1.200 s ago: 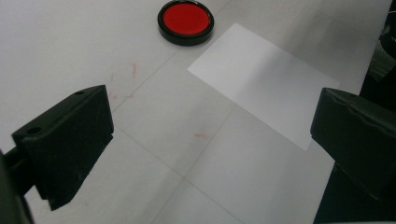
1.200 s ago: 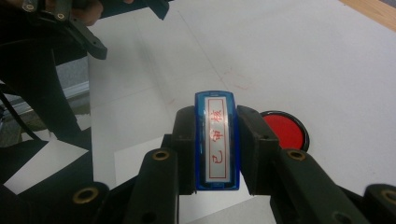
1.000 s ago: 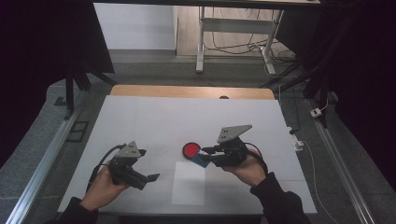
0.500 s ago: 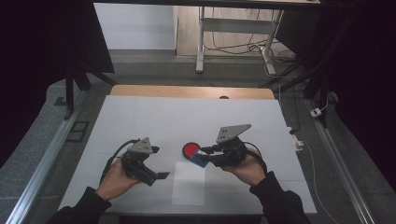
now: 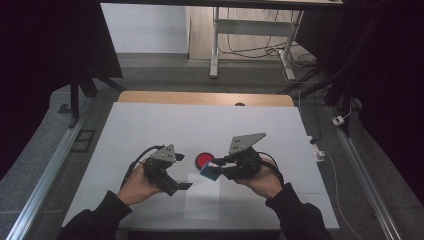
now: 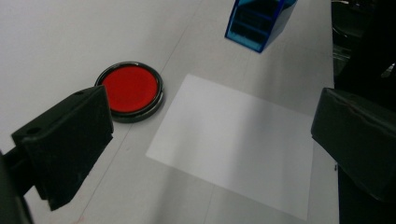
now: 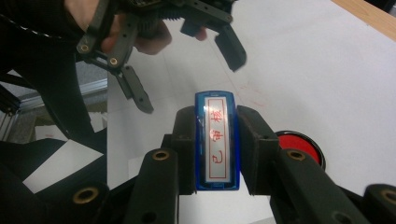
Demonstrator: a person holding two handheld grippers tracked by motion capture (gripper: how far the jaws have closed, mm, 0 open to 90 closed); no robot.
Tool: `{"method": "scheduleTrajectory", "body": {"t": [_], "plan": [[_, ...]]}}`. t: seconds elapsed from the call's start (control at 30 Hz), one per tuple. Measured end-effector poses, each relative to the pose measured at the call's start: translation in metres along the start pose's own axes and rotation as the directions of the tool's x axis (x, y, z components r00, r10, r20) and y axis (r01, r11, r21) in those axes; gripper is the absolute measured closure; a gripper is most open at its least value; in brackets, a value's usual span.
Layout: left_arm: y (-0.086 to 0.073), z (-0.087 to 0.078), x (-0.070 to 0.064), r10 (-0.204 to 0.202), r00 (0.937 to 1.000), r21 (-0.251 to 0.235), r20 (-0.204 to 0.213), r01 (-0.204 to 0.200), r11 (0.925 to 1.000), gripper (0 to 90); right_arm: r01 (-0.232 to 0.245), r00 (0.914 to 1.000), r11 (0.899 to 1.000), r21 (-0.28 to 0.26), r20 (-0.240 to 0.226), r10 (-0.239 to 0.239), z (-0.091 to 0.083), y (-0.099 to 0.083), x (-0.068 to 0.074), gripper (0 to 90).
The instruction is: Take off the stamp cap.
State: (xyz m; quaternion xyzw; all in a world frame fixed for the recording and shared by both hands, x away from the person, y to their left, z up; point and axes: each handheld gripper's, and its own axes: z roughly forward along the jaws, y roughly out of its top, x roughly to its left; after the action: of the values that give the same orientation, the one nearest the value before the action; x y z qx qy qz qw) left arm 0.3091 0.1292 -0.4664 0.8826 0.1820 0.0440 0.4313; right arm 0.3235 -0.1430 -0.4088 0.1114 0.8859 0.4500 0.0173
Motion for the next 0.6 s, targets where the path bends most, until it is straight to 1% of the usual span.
{"method": "scheduleTrajectory", "body": {"t": [0.17,0.4,0.43,0.5,0.6], "plan": [[0.006,0.006,-0.002,0.016,0.9997,0.000,0.016,-0.016,0.9999,0.0,0.022,0.9996,1.000,0.010,-0.017,-0.021,0.004,0.003,0.001,70.5],[0.011,0.015,-0.005,0.039,0.9977,-0.001,0.055,-0.039,0.9992,0.0,0.040,0.9974,0.999,-0.004,-0.060,-0.041,0.007,0.006,0.000,70.5],[0.011,0.015,-0.005,0.049,0.9971,0.005,0.058,-0.049,0.9988,0.0,0.040,0.9969,0.999,-0.006,-0.068,-0.040,0.007,0.007,0.000,70.5],[0.012,0.016,-0.006,0.058,0.9965,0.001,0.060,-0.058,0.9983,1.0,0.048,0.9951,0.999,-0.013,-0.086,-0.049,0.008,0.007,-0.001,70.5],[0.012,0.016,-0.008,0.068,0.9962,-0.006,0.055,-0.068,0.9977,4.3,0.065,0.9927,0.998,-0.014,-0.101,-0.066,0.010,0.008,-0.002,70.5]]}}
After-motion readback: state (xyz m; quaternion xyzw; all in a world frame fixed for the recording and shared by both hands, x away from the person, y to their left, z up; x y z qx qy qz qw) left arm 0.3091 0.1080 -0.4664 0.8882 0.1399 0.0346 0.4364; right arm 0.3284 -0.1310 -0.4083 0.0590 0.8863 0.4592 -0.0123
